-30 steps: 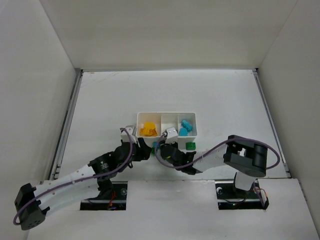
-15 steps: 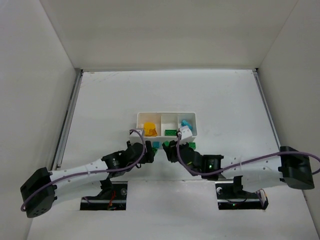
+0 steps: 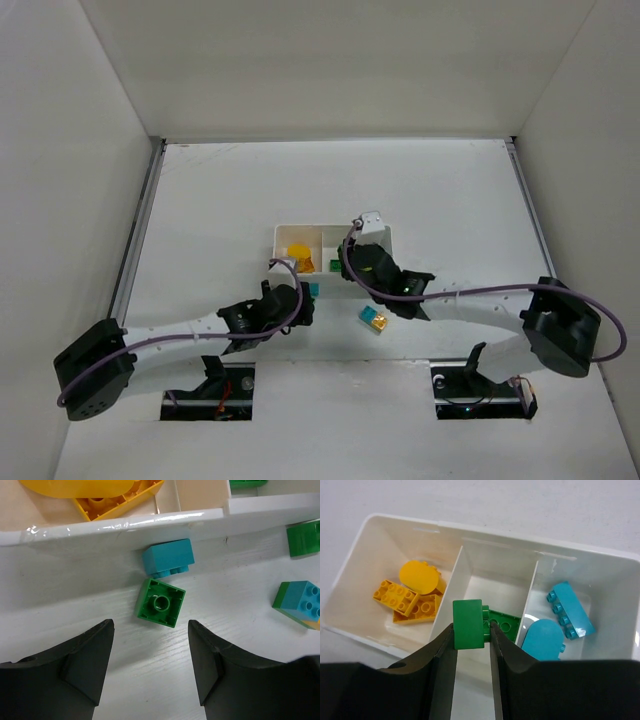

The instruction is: Sort the legos into containers by color

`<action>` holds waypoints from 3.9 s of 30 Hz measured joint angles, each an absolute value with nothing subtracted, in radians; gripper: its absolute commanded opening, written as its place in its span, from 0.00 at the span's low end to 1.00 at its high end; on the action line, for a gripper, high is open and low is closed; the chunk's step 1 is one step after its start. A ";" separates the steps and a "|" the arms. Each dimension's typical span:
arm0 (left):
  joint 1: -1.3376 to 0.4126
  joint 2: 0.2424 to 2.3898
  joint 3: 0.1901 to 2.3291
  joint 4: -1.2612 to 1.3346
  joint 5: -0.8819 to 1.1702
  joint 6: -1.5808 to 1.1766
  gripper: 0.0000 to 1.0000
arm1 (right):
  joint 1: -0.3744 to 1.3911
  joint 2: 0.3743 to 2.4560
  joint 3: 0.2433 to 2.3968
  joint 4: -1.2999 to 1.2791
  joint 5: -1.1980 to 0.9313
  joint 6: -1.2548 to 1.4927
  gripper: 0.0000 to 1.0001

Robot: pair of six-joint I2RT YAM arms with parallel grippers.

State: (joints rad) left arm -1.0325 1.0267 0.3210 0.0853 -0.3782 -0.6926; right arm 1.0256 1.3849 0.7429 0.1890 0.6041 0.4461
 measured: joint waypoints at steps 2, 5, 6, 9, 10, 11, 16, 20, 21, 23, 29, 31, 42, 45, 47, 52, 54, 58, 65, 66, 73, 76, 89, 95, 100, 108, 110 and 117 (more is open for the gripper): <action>-1.032 1.042 0.321 0.095 -0.378 -0.687 0.58 | 1.018 1.417 0.757 0.191 0.592 0.436 0.42; -1.032 1.067 0.322 0.108 -0.378 -0.680 0.58 | 1.007 1.442 0.772 0.193 0.584 0.425 0.57; -1.032 1.076 0.322 0.112 -0.378 -0.677 0.57 | 1.005 1.445 0.776 0.194 0.582 0.422 0.60; -1.032 1.097 0.323 0.125 -0.379 -0.670 0.56 | 1.001 1.444 0.778 0.202 0.582 0.415 0.61; -1.032 1.103 0.323 0.133 -0.379 -0.669 0.55 | 1.001 1.442 0.778 0.203 0.582 0.415 0.61; -1.032 1.109 0.324 0.139 -0.379 -0.667 0.54 | 1.001 1.439 0.778 0.203 0.582 0.415 0.61; -1.032 1.147 0.335 0.176 -0.381 -0.655 0.52 | 1.010 1.377 0.751 0.214 0.583 0.429 0.61; -1.032 1.184 0.346 0.203 -0.383 -0.643 0.39 | 1.042 1.314 0.705 0.220 0.583 0.456 0.61; -1.032 1.191 0.348 0.208 -0.385 -0.640 0.35 | 1.049 1.300 0.692 0.221 0.583 0.463 0.61; -1.031 1.201 0.351 0.219 -0.389 -0.635 0.26 | 1.057 1.275 0.664 0.224 0.583 0.476 0.61; -1.048 1.178 0.356 0.179 -0.389 -0.633 0.18 | 1.061 1.206 0.586 0.225 0.589 0.509 0.61; -1.072 1.132 0.361 0.126 -0.386 -0.637 0.18 | 1.061 1.183 0.560 0.225 0.591 0.519 0.61; -1.132 0.888 0.565 -0.043 -0.382 -0.651 0.19 | 1.096 1.048 0.456 0.208 0.603 0.570 0.33; -1.111 0.965 0.640 -0.030 -0.382 -0.627 0.20 | 1.125 1.002 0.442 0.181 0.619 0.577 0.36; -1.088 1.052 0.690 -0.006 -0.381 -0.601 0.20 | 1.138 0.962 0.440 0.154 0.631 0.580 0.36; -1.011 1.304 0.812 0.047 -0.372 -0.540 0.21 | 1.167 0.833 0.432 0.099 0.642 0.583 0.37; -0.979 1.398 0.853 0.067 -0.367 -0.522 0.23 | 1.184 0.793 0.430 0.068 0.643 0.585 0.37; -0.933 1.510 0.884 0.078 -0.362 -0.509 0.40 | 1.216 0.745 0.427 0.010 0.642 0.599 0.43; -0.921 1.523 0.892 0.097 -0.355 -0.497 0.57 | 1.239 0.791 0.424 -0.008 0.614 0.607 0.57; -0.918 1.515 0.892 0.102 -0.353 -0.496 0.57 | 1.239 0.828 0.426 -0.007 0.605 0.607 0.60; -0.865 1.319 0.866 0.119 -0.349 -0.495 0.57 | 1.311 1.219 0.498 0.115 0.620 0.606 0.72; -0.844 1.170 0.798 0.138 -0.352 -0.507 0.57 | 1.355 1.408 0.571 0.201 0.675 0.608 0.77; -0.801 0.742 0.451 0.026 -0.405 -0.601 0.57 | 1.401 1.903 0.896 0.262 0.922 0.717 0.74; -0.794 0.704 0.438 -0.001 -0.400 -0.613 0.57 | 1.387 1.958 0.971 0.205 0.999 0.789 0.68; -0.795 0.705 0.438 -0.005 -0.396 -0.616 0.57 | 1.364 1.981 1.012 0.142 1.032 0.846 0.66; -0.796 0.715 0.430 -0.004 -0.393 -0.619 0.57 | 1.349 1.998 1.031 0.102 1.067 0.883 0.51; -0.797 0.721 0.430 -0.004 -0.393 -0.620 0.57 | 1.343 2.010 1.036 0.102 1.080 0.886 0.40; -0.803 0.732 0.424 -0.004 -0.392 -0.627 0.56 | 1.355 2.009 1.024 0.123 1.108 0.884 0.26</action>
